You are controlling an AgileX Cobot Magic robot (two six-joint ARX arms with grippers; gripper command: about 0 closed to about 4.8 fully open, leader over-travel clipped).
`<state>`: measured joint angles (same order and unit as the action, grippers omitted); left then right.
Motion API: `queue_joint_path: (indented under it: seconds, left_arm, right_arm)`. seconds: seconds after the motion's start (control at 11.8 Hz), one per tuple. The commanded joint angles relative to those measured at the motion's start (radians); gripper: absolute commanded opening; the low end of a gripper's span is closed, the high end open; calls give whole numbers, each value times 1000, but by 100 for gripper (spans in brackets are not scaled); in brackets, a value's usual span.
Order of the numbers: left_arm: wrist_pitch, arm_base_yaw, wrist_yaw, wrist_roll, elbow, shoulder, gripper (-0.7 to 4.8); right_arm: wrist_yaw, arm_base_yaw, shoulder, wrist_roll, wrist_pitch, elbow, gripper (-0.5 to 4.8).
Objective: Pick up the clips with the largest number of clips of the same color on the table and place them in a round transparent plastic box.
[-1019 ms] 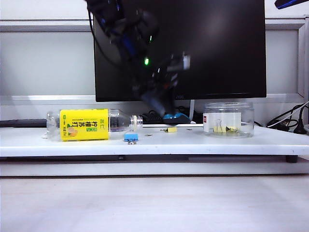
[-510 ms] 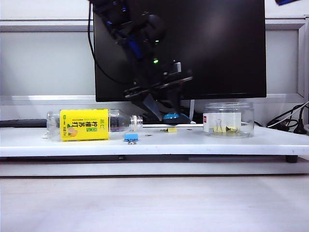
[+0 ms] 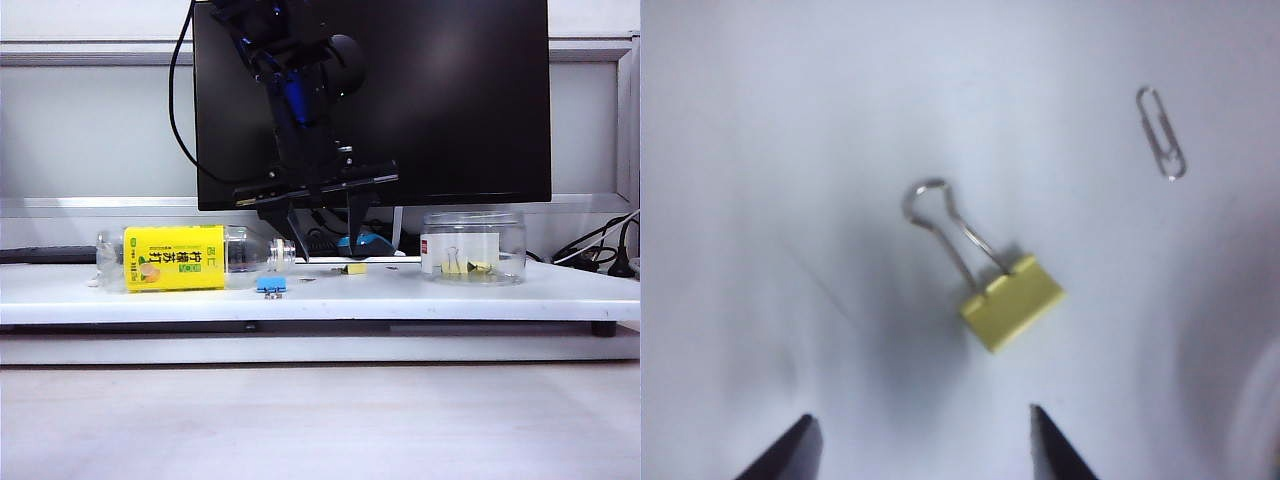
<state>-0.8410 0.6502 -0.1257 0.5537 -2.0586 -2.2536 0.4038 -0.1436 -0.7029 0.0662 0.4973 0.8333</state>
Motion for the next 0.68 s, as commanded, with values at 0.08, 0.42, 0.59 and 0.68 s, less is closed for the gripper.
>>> queue_joint_path:
  seconds: [0.08,0.42,0.59,0.68]
  left_arm:
    - [53,8,18,137,-2,-2,279]
    - [121,56,-34,232,-2,-25,279]
    - [116,90,-204,232,-2,-34,279]
    - [123,92,-227,233,-2,-36,279]
  right_arm:
    - [-2,0,4,6,-3,4,13]
    - [-1,0,5,6,0,4,13]
    - [-1,0,9,6,0,4,13]
    - [-1,0,12,6,0,4,13]
